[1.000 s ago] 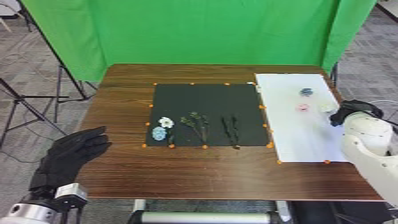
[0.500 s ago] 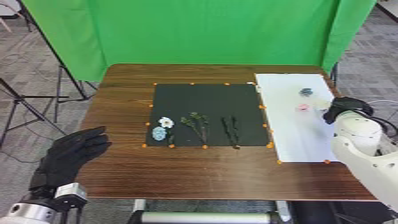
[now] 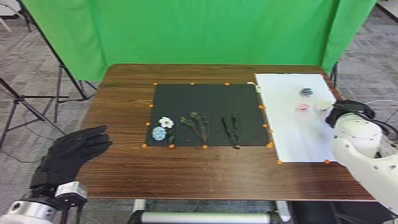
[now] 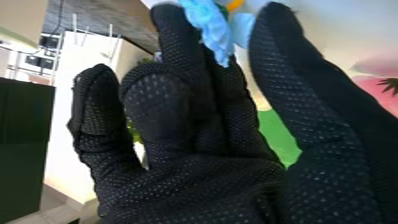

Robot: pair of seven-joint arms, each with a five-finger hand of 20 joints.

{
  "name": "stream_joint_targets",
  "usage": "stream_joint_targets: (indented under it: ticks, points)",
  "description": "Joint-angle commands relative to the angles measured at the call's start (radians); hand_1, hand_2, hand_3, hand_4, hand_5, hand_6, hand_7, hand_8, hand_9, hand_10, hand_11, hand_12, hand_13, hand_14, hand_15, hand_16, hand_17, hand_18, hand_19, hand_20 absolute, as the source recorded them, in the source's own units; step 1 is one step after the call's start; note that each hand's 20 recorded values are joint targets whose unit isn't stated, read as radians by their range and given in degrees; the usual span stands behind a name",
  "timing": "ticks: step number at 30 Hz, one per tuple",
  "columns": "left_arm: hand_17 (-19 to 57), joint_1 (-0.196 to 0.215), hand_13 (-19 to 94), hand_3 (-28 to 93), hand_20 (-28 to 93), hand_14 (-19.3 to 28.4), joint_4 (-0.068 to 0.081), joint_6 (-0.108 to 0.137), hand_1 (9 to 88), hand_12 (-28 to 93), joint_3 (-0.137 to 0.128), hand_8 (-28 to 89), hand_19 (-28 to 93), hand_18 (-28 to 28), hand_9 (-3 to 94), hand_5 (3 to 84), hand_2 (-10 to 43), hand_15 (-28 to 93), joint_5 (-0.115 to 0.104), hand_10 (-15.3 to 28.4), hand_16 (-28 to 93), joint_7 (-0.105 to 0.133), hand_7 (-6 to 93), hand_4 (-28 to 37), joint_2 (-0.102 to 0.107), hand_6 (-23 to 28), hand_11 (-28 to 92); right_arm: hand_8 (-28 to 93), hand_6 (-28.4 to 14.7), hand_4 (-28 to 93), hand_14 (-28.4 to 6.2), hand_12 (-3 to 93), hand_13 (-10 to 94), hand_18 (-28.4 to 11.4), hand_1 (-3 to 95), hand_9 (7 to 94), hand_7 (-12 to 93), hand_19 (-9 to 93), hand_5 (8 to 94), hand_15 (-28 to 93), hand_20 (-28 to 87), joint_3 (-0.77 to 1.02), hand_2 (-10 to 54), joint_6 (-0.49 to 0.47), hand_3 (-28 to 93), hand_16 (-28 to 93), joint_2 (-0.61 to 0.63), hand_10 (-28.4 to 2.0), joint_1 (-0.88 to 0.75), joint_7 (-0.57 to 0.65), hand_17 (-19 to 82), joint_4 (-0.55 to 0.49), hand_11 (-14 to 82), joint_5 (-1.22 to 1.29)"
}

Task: Arrange flowers

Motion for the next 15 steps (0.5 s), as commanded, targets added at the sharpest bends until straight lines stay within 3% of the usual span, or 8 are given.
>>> stream_joint_targets:
  ticks: [1,9,15]
  points:
    - [-8.9,0.006,28,83,11,28.4,0.0,-0.007,27.6,11,0.002,-11,59,22.7,40.4,45.6,3.9,64,0.003,22.6,-14,-0.002,19.6,-15.8,-0.004,13.1,37,-5,-0.5,-28,-5.5,19.5,75,-22.9,46.0,77.7,21,93,66.8,78,20,-0.005,-9.2,0.037,77,17,-0.002,-9.0,-0.001,0.009,39,0.012,18.2,-0.009]
    - [-8.9,0.008,27,83,11,28.4,-0.001,-0.003,27.6,11,0.006,-11,59,22.7,40.4,45.6,3.9,64,-0.001,22.7,-14,0.0,19.6,-15.8,-0.007,13.1,37,-2,1.4,-28,-3.7,30.6,79,-21.6,55.5,88.7,24,93,74.0,77,21,0.0,-9.5,0.061,72,18,-0.006,-6.5,-0.002,0.009,40,0.023,7.9,-0.029]
    - [-8.9,0.016,28,83,11,28.4,-0.004,-0.002,27.5,11,-0.003,-11,59,22.6,40.4,45.6,3.9,64,0.0,22.7,-14,-0.003,19.6,-15.8,-0.012,13.1,37,-1,2.2,-28,-2.9,32.4,80,-20.8,58.3,91.0,26,93,76.3,77,22,0.004,-9.5,0.096,72,19,0.008,-6.1,-0.023,-0.007,42,0.022,8.8,-0.048]
